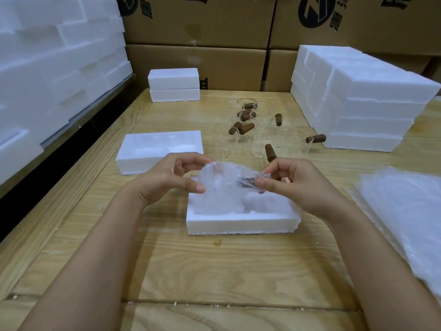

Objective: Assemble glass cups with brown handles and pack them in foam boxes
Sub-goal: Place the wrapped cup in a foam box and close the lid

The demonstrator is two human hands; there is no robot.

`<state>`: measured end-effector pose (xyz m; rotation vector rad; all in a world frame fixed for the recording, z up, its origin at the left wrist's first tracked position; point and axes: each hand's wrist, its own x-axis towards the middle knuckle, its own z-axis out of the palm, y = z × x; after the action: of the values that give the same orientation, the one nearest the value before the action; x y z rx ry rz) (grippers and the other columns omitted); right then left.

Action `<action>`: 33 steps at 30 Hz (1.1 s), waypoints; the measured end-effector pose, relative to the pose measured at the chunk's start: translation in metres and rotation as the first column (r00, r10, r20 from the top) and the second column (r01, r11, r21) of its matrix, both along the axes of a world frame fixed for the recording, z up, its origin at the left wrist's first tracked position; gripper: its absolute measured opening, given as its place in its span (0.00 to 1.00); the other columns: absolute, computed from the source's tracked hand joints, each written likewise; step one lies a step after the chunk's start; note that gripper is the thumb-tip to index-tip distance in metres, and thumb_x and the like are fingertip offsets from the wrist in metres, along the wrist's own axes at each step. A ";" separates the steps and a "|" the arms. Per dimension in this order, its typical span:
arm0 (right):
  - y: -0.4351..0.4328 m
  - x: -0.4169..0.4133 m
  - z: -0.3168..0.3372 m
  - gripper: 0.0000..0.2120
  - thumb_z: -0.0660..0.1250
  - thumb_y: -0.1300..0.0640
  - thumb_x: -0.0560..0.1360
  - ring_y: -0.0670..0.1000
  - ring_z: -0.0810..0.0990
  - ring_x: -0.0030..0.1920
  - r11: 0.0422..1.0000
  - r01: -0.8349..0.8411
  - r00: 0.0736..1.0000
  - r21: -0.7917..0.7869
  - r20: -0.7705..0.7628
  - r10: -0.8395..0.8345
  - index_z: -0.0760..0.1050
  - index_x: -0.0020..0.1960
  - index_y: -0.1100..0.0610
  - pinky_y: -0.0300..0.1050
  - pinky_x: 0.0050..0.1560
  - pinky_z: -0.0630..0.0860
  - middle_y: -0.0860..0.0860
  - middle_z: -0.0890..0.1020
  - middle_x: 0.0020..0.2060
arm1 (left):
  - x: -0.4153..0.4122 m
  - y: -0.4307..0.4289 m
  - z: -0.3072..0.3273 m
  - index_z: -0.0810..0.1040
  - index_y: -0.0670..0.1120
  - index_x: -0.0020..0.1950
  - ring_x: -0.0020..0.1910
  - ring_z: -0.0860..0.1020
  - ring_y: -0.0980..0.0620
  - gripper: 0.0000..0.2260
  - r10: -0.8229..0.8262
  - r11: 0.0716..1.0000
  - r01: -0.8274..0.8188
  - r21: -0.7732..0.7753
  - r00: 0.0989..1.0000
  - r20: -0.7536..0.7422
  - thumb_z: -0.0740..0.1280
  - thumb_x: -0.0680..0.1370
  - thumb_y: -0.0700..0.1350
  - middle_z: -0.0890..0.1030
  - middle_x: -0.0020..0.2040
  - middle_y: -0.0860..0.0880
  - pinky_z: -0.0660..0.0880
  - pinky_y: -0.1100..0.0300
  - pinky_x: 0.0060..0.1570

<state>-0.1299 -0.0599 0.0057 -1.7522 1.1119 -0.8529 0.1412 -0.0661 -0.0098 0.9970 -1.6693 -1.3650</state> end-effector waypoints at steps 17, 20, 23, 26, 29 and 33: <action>-0.007 0.007 -0.018 0.03 0.71 0.47 0.72 0.50 0.74 0.45 0.969 0.149 0.964 -0.198 -0.190 -0.187 0.79 0.41 0.44 0.51 0.53 0.71 0.43 0.80 0.36 | -0.011 -0.003 -0.009 0.76 0.45 0.63 0.60 0.78 0.51 0.24 0.025 0.999 -0.025 0.040 1.000 0.001 0.72 0.67 0.38 0.81 0.58 0.50 0.75 0.59 0.59; -0.004 0.011 -0.017 0.03 0.70 0.46 0.72 0.48 0.75 0.44 0.960 0.161 0.957 -0.230 -0.200 -0.208 0.78 0.41 0.43 0.55 0.59 0.69 0.42 0.79 0.37 | -0.023 -0.002 -0.008 0.75 0.45 0.64 0.65 0.74 0.49 0.22 0.031 0.990 -0.011 0.139 0.989 -0.143 0.68 0.70 0.45 0.76 0.65 0.48 0.71 0.53 0.64; -0.003 0.012 -0.017 0.04 0.70 0.46 0.72 0.47 0.75 0.43 0.956 0.181 0.948 -0.233 -0.217 -0.233 0.78 0.39 0.43 0.57 0.60 0.68 0.41 0.79 0.35 | -0.032 -0.004 -0.011 0.79 0.49 0.57 0.68 0.72 0.53 0.11 0.161 0.982 -0.152 0.115 0.984 -0.074 0.68 0.76 0.50 0.77 0.66 0.57 0.66 0.49 0.70; -0.003 0.012 -0.017 0.05 0.70 0.44 0.70 0.48 0.76 0.44 0.957 0.199 0.950 -0.211 -0.200 -0.241 0.80 0.38 0.43 0.58 0.61 0.68 0.40 0.80 0.34 | -0.034 -0.005 -0.016 0.80 0.51 0.54 0.65 0.74 0.51 0.08 0.219 0.974 -0.218 0.055 0.976 -0.010 0.61 0.81 0.45 0.79 0.64 0.56 0.66 0.46 0.69; -0.003 0.012 -0.018 0.05 0.70 0.42 0.69 0.43 0.76 0.45 0.951 0.211 0.950 -0.224 -0.181 -0.254 0.80 0.37 0.42 0.58 0.61 0.67 0.38 0.80 0.34 | -0.037 -0.002 -0.016 0.80 0.53 0.52 0.60 0.77 0.49 0.11 0.245 0.969 -0.245 0.019 0.969 0.008 0.58 0.83 0.45 0.81 0.60 0.54 0.72 0.52 0.61; -0.004 0.008 -0.019 0.03 0.70 0.43 0.70 0.39 0.75 0.48 0.955 0.182 0.947 -0.235 -0.220 -0.234 0.80 0.40 0.41 0.57 0.63 0.67 0.40 0.81 0.36 | -0.035 0.002 -0.012 0.79 0.53 0.59 0.63 0.76 0.50 0.12 0.218 0.976 -0.218 0.020 0.976 0.013 0.64 0.78 0.55 0.80 0.61 0.54 0.71 0.50 0.65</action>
<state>-0.1215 -0.0642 -0.0137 -1.9811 1.4352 -0.9281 0.1064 -0.0642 -0.0216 1.1643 -1.5063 -1.2357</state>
